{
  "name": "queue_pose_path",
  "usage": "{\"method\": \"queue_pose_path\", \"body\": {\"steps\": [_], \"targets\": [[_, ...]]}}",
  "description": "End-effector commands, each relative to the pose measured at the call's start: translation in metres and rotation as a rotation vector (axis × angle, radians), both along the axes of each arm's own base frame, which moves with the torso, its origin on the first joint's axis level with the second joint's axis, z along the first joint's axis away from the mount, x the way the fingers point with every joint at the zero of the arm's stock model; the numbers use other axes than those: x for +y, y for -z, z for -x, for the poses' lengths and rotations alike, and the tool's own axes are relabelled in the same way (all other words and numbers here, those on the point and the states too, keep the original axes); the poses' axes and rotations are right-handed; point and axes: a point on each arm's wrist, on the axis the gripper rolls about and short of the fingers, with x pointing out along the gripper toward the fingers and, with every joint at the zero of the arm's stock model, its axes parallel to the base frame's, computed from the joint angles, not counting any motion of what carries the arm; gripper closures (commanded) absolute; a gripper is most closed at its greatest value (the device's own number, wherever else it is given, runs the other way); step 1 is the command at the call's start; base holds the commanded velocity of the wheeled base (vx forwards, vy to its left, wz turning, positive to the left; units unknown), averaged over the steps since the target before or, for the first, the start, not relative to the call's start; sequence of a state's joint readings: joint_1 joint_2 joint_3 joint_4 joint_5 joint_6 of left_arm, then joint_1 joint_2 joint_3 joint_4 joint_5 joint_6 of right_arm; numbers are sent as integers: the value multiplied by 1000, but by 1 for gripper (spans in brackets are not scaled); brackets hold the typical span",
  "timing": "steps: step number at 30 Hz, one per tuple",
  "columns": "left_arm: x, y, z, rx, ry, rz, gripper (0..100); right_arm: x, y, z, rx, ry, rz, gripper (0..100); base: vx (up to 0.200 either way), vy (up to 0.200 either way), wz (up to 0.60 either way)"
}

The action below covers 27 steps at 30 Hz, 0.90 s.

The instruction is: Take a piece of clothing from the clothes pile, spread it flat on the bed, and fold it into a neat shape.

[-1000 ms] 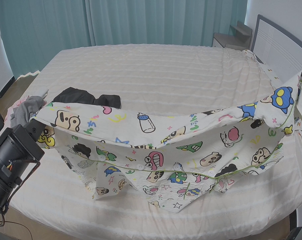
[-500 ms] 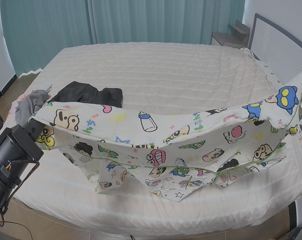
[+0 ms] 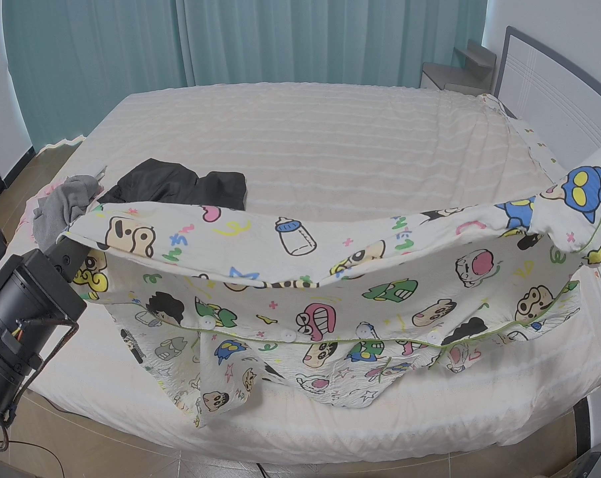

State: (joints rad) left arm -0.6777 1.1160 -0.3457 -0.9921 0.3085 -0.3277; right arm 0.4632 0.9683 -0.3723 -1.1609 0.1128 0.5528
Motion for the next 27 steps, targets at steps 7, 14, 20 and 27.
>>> {"method": "queue_pose_path", "body": {"steps": [7, 14, 20, 27], "targets": [[-1, 1, -1, 4, -1, -2, 100, 0, 0, 0, -2, -1, -2, 100, 0, -200, 0], [-1, 1, -1, 4, -1, -2, 100, 0, 0, 0, -2, -1, -2, 100, 0, -171, 0], [-1, 1, -1, 5, -1, -3, 100, 0, 0, 0, -2, -1, -2, 100, -33, 0, 0], [-1, 0, -1, 4, -1, 0, 100, 0, -1, 1, -5, -1, -3, 100, -200, 0, 0]]}}
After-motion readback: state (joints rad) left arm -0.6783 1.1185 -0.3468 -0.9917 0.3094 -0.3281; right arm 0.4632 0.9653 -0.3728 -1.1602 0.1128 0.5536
